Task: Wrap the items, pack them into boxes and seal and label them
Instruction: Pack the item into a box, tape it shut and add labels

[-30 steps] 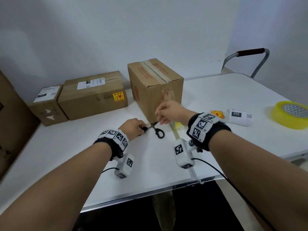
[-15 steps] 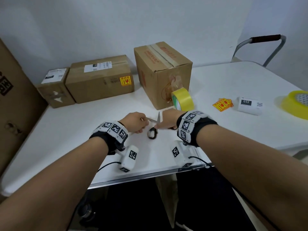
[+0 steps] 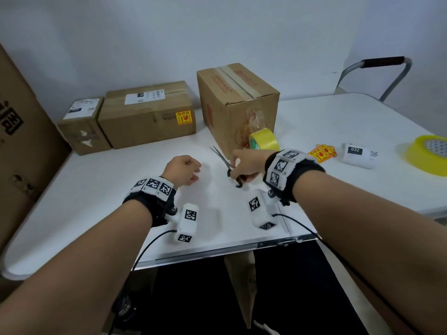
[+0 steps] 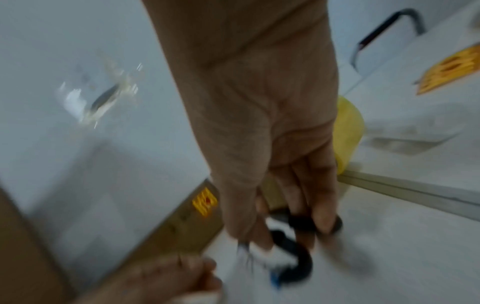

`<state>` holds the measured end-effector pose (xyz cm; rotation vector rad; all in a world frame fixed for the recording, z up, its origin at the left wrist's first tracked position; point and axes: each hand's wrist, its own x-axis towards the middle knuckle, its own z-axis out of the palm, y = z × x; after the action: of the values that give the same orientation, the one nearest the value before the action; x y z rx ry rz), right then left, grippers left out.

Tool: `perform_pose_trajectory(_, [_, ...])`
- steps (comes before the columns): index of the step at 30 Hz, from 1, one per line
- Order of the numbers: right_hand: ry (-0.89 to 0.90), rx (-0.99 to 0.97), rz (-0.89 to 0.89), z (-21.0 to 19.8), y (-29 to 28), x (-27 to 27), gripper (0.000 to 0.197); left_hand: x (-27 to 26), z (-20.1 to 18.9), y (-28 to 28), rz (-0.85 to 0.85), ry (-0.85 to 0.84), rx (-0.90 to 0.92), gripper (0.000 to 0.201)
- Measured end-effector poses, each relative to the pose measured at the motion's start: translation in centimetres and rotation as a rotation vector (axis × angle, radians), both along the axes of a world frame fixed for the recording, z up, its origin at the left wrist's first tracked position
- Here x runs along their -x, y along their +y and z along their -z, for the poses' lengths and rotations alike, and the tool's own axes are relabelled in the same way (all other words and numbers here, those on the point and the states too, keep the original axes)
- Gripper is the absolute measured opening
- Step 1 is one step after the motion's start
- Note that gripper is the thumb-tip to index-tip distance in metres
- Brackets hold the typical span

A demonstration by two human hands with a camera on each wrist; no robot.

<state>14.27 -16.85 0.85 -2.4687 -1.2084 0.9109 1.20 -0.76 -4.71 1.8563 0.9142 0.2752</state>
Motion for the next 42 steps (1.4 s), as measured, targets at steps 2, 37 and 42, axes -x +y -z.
perform_pose_trajectory(2, [0.376, -0.104, 0.021, -1.9, -0.9, -0.6, 0.025, -0.3, -0.3, -0.3, -0.068, -0.073, 0.071, 0.016])
perform_pose_trajectory(37, [-0.823, -0.497, 0.108, -4.6, 2.2, -10.9, 0.048, -12.2, -5.7, -5.1, 0.174, -0.119, 0.493, 0.018])
perform_pose_trajectory(42, [-0.849, -0.518, 0.111, -4.2, 2.3, -11.4, 0.048, -11.6, -6.3, -4.4, 0.191, -0.106, 0.493, 0.026])
